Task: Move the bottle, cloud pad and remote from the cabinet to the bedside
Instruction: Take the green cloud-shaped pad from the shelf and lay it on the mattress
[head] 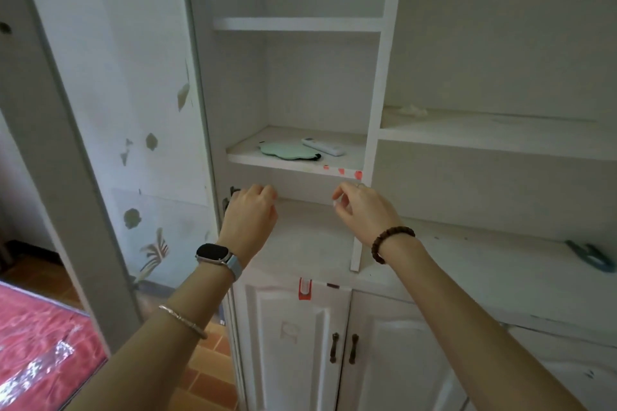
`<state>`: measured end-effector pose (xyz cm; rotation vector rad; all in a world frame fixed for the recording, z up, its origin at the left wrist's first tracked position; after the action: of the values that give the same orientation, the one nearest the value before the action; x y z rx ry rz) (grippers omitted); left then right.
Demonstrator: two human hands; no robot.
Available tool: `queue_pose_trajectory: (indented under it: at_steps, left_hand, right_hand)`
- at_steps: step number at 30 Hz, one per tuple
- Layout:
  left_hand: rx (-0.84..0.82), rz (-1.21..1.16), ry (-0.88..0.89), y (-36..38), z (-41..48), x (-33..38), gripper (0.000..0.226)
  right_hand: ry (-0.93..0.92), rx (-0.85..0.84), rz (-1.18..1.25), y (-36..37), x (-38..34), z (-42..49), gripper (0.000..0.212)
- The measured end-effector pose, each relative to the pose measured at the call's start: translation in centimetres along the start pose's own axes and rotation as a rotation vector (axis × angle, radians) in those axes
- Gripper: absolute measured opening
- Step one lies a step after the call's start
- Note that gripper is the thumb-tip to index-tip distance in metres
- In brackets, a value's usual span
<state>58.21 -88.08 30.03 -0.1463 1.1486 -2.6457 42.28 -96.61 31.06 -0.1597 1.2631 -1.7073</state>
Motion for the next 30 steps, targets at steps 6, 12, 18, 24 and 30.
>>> queue_pose_trajectory:
  at_steps: [6, 12, 18, 24, 30]
  left_hand:
    - [0.040, -0.062, -0.006, 2.6, 6.2, -2.9, 0.019]
    - [0.069, -0.138, -0.003, 5.4, 11.5, -5.0, 0.015]
    - [0.003, -0.104, -0.042, 9.0, 15.9, -6.6, 0.019]
    - [-0.122, -0.046, -0.092, 12.5, 17.0, -7.9, 0.027]
    - [-0.106, -0.002, -0.081, 13.4, 17.0, -8.4, 0.029]
  right_hand:
    - [0.002, 0.062, 0.023, 0.4, 0.0, 7.5, 0.015]
    - [0.047, 0.085, 0.083, 1.8, 1.1, 13.6, 0.025]
    - [0.092, 0.026, 0.087, 4.8, 2.2, 18.4, 0.035]
    - [0.130, -0.067, 0.044, 7.7, 3.4, 21.3, 0.056]
    - [0.157, -0.080, 0.074, 8.4, 4.3, 22.9, 0.072]
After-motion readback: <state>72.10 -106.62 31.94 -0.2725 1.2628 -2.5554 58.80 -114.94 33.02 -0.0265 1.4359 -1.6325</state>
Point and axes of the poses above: each hand's wrist, its own z-axis towards the middle knuckle, its own y-axis out of the palm, x = y × z, the point moved 10 cm from there along z, towards the middle knuckle, and after that the axes turned 9 degrees about z, right-handed, at the moved point
